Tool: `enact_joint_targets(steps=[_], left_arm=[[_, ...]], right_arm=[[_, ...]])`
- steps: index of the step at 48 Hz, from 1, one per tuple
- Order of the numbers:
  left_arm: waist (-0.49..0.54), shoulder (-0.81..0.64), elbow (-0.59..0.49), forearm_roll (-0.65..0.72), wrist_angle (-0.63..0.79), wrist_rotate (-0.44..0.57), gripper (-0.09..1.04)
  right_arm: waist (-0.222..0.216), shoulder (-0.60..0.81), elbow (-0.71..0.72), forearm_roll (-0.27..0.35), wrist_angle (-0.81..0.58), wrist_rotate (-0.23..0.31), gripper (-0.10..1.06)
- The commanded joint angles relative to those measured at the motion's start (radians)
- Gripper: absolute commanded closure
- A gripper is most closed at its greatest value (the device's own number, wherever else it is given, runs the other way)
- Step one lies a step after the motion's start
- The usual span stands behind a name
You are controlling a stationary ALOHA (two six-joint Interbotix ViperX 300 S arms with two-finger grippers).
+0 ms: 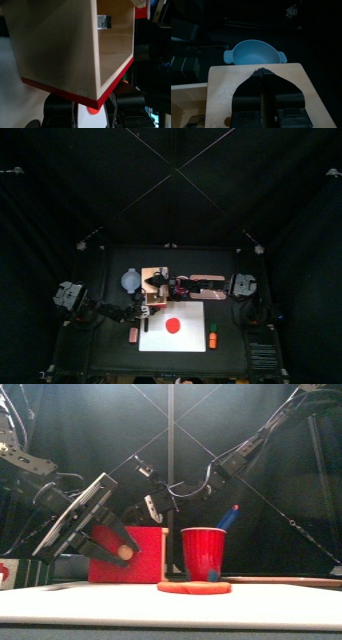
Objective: Get the cutter from the drawer then cut the dough then place the extra dough in the bowl
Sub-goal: Place the cutter on the board
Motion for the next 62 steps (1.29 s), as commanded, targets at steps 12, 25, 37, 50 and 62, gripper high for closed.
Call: enact_joint_targets(steps=[12, 25, 37, 50, 62], left_arm=[[-0.051, -0.008, -0.026, 0.006, 0.026, 0.006, 0.44], [-0.048, -0.003, -0.026, 0.011, 0.028, 0.011, 0.42], [-0.044, -0.005, -0.028, 0.017, 0.025, 0.009, 0.27], [-0.046, -0.028, -0.02, 0.02, 0.02, 0.012, 0.1], [-0.069, -0.144, 0.043, 0.067, 0.029, 0.012, 0.11]], right_arm=[[-0.021, 0.002, 0.002, -0.003, 0.018, -0.003, 1.03], [-0.021, 0.0, 0.002, -0.003, 0.018, -0.003, 1.03], [-0.02, 0.002, 0.002, -0.003, 0.018, -0.003, 1.03], [-0.018, 0.0, 0.002, -0.003, 0.018, -0.003, 1.03], [-0.014, 0.002, 0.002, -0.003, 0.018, -0.003, 1.03]])
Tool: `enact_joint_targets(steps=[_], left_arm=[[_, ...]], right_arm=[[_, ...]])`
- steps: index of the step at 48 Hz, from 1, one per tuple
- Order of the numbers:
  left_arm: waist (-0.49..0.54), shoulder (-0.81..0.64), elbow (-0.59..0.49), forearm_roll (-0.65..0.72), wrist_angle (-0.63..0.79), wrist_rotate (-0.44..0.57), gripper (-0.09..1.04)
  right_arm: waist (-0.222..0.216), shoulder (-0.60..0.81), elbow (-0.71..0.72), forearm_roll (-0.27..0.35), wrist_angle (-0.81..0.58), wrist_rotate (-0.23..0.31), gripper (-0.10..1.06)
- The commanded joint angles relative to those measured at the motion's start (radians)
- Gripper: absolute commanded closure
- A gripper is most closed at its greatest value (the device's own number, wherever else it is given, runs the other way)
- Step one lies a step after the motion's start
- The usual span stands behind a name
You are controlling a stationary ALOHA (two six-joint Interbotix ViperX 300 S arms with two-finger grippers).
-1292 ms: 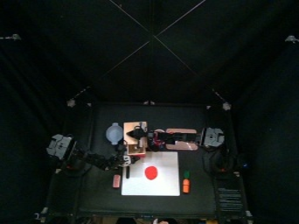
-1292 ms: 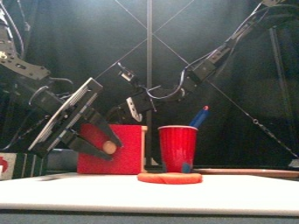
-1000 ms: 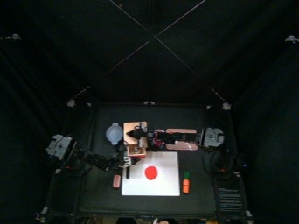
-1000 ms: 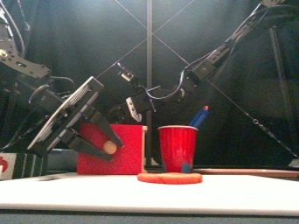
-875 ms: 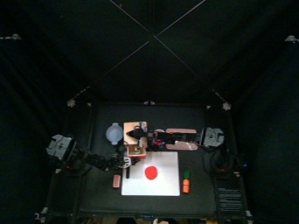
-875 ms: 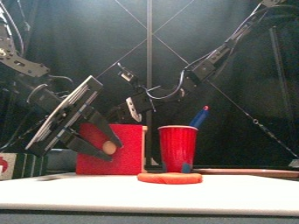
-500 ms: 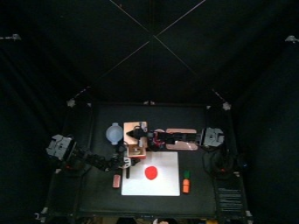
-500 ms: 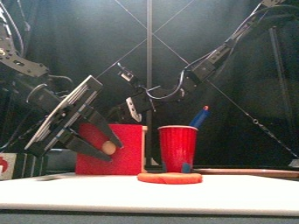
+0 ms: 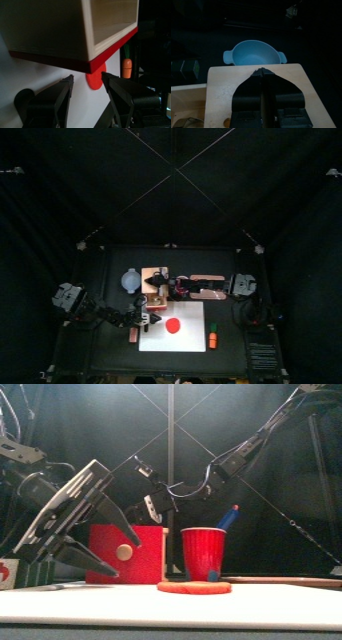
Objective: Get the cutter from the drawer then cut the dough then place the extra dough in the bowl
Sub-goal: Place the cutter on the board
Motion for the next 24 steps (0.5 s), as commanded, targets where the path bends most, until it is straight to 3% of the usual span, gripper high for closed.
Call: enact_joint_targets(steps=[1, 8, 14, 24], left_arm=[[-0.017, -0.1, 0.028, 0.031, -0.005, 0.005, 0.11], [-0.029, -0.265, 0.1, 0.127, -0.025, 0.011, 0.12], [-0.023, -0.417, 0.155, 0.313, -0.084, 0.064, 0.12], [0.153, -0.607, 0.21, 0.661, -0.161, 0.264, 0.12]], right_arm=[[-0.011, -0.002, 0.002, -0.002, 0.017, -0.002, 1.03], [-0.006, -0.008, 0.002, 0.003, 0.017, 0.008, 1.03], [0.008, -0.023, -0.003, 0.005, 0.011, 0.008, 1.03], [0.041, -0.075, -0.012, 0.012, 0.011, 0.012, 1.03]])
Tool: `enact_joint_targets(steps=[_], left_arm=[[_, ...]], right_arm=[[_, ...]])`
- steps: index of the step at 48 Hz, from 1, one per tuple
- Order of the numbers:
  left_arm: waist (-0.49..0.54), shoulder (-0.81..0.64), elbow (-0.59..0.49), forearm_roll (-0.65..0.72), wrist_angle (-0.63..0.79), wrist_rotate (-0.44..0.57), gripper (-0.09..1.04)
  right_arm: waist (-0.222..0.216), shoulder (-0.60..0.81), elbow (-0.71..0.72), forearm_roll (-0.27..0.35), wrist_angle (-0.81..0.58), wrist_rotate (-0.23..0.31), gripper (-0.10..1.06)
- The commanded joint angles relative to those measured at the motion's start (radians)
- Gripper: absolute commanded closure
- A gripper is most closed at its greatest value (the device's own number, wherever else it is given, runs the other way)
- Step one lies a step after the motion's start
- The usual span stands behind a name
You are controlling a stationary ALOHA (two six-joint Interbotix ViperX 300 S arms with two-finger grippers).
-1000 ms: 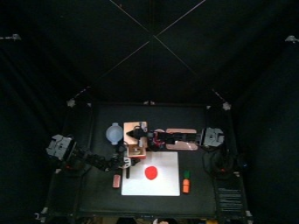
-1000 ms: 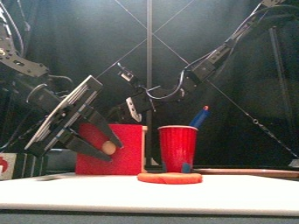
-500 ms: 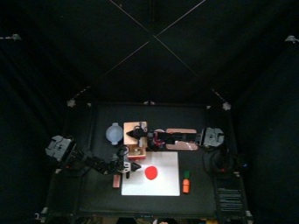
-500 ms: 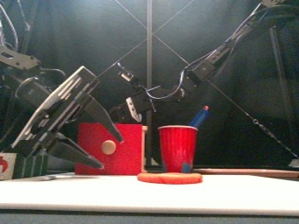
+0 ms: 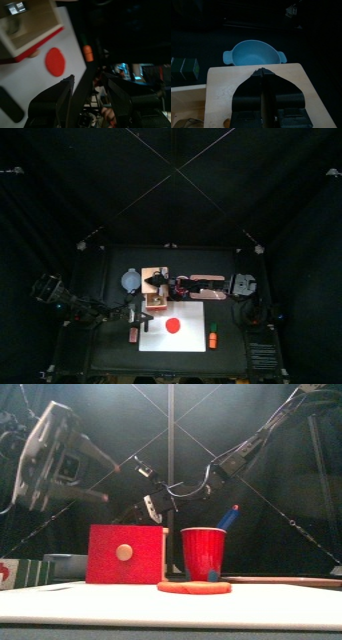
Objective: Get the cutter from the drawer then cut the dough then place the extra dough in the bowl
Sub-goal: Place the cutter on the board
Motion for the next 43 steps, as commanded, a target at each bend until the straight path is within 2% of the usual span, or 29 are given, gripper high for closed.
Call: enact_joint_targets(steps=[1, 13, 17, 23, 28, 30, 41, 43], left_arm=[[0.124, -0.092, 0.005, 0.173, -0.028, 0.101, 0.12], [0.328, -0.193, 0.009, 0.299, -0.032, 0.354, 0.12], [0.365, -0.21, 0.021, 0.313, -0.034, 0.422, 0.12], [0.368, -0.219, 0.043, 0.321, -0.035, 0.485, 0.12], [0.37, -0.222, 0.041, 0.342, -0.037, 0.538, 0.12], [0.371, -0.222, 0.041, 0.348, -0.037, 0.554, 0.12], [0.373, -0.222, 0.04, 0.354, -0.04, 0.597, 0.12], [0.373, -0.221, 0.038, 0.354, -0.043, 0.597, 0.12]], right_arm=[[0.026, -0.072, -0.009, 0.009, 0.008, 0.008, 1.03], [0.109, -0.187, 0.023, 0.031, 0.054, 0.009, 1.02], [0.135, -0.221, 0.044, 0.054, 0.107, 0.009, 1.02], [0.181, -0.264, 0.087, 0.084, 0.212, 0.008, 0.98], [0.221, -0.302, 0.127, 0.104, 0.301, 0.009, 0.86], [0.23, -0.318, 0.137, 0.118, 0.336, 0.009, 0.78], [0.233, -0.321, 0.147, 0.19, 0.4, 0.009, 0.37], [0.232, -0.318, 0.147, 0.192, 0.4, 0.008, 0.33]])
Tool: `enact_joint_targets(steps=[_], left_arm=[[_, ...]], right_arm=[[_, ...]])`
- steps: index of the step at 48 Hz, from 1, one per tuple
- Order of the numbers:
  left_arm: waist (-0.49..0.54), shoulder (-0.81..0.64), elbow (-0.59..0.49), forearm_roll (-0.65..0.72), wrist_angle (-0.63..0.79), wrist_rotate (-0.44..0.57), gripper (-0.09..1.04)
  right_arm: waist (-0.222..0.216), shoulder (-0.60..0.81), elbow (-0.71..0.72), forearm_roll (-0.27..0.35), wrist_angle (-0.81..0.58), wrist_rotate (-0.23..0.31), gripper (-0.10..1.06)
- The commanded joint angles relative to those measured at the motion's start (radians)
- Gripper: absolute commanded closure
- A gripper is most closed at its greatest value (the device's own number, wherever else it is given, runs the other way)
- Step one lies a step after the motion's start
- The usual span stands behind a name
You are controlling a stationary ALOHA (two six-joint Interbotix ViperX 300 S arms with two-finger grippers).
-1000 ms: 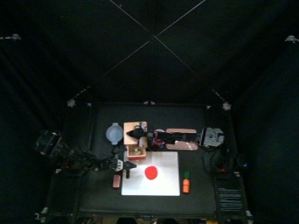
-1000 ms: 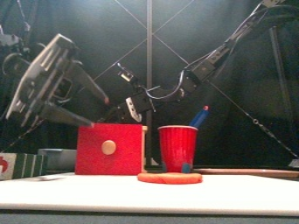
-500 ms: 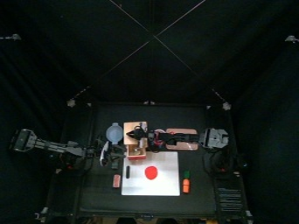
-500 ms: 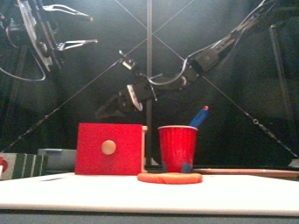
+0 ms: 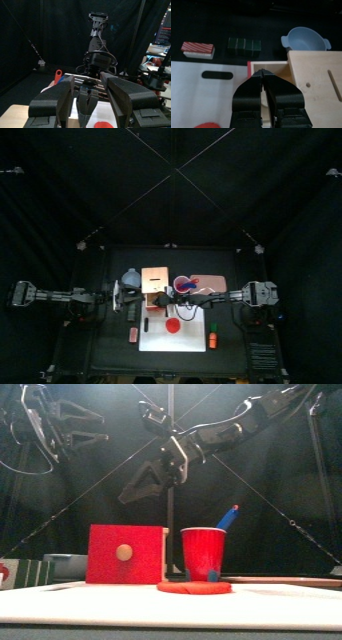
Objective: Get the cutter from the drawer then cut the dough then place the extra dough in the bowl
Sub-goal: Place the cutter on the board
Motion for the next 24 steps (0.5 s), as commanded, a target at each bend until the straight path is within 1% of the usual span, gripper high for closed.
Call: enact_joint_targets(steps=[1, 6, 24], left_arm=[[0.005, 0.0, -0.018, 0.005, -0.015, 0.002, 0.12], [0.005, 0.002, -0.018, 0.002, -0.029, 0.002, 0.12], [0.006, 0.002, -0.014, -0.002, -0.041, 0.0, 0.12]], right_arm=[[-0.005, -0.026, -0.011, 0.02, 0.003, -0.005, 0.31], [-0.021, -0.003, -0.015, 0.018, 0.003, -0.005, 0.26], [-0.072, 0.048, -0.035, 0.005, 0.005, -0.011, 0.26]])
